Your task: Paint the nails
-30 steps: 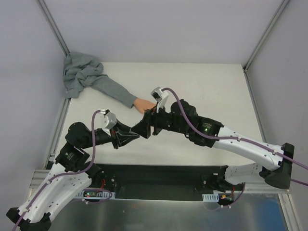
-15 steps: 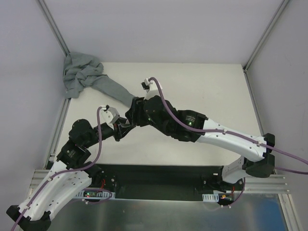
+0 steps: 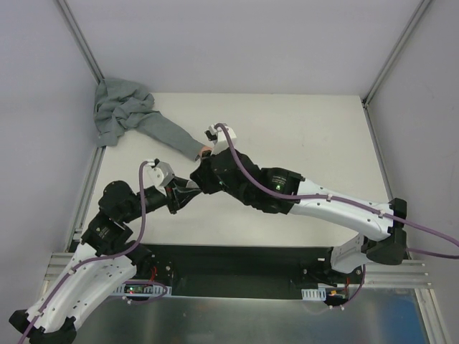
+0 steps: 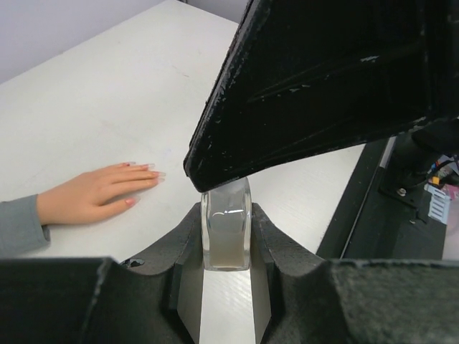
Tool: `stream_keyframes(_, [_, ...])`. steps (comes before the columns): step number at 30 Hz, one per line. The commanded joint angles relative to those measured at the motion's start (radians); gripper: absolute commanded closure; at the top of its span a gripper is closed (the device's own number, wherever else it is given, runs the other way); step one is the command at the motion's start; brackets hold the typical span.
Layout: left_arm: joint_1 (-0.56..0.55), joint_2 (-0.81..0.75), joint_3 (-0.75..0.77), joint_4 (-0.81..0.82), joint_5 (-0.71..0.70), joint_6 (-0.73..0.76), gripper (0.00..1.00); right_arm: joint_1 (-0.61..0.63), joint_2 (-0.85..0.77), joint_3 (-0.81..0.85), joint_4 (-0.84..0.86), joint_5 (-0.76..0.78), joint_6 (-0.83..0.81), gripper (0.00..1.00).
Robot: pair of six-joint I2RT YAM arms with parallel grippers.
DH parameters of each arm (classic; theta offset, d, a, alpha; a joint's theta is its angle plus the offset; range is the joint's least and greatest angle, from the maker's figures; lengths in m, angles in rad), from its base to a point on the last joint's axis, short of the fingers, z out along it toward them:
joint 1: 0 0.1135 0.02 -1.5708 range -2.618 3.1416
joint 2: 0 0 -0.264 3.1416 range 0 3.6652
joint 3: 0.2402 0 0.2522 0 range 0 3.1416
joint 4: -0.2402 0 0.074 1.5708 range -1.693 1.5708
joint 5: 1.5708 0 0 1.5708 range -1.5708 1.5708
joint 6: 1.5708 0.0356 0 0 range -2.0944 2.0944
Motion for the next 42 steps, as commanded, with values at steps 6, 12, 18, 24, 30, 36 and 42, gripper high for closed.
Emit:
stream_keyframes(6, [-0.006,0.06,0.054,0.118,0.64,-0.151,1.0,-0.193,-0.204,-0.381,0.496,-1.127,-0.448,1.0])
stream_keyframes(12, [-0.006,-0.001,0.028,0.14,0.562,-0.162,1.0,-0.207,-0.235,-0.429,0.551,-1.103,-0.401,1.0])
stream_keyframes(18, [-0.006,0.001,0.026,0.137,0.477,-0.152,1.0,-0.142,-0.265,-0.42,0.516,-0.898,-0.349,1.0])
stream_keyframes(24, [-0.006,-0.01,0.02,0.129,0.367,-0.133,1.0,-0.109,-0.228,-0.306,0.286,-0.639,-0.262,0.76])
stream_keyframes(30, [-0.004,-0.016,0.006,0.1,0.137,-0.107,1.0,-0.059,-0.213,-0.191,0.034,-0.214,0.0,0.33])
stream_keyframes(36, [-0.006,0.025,0.025,0.089,0.118,-0.092,1.0,-0.005,-0.109,0.003,-0.15,-0.048,0.021,0.27])
stream_keyframes(42, [-0.006,0.033,0.025,0.077,0.081,-0.092,1.0,0.003,-0.004,0.142,-0.241,-0.025,0.011,0.4])
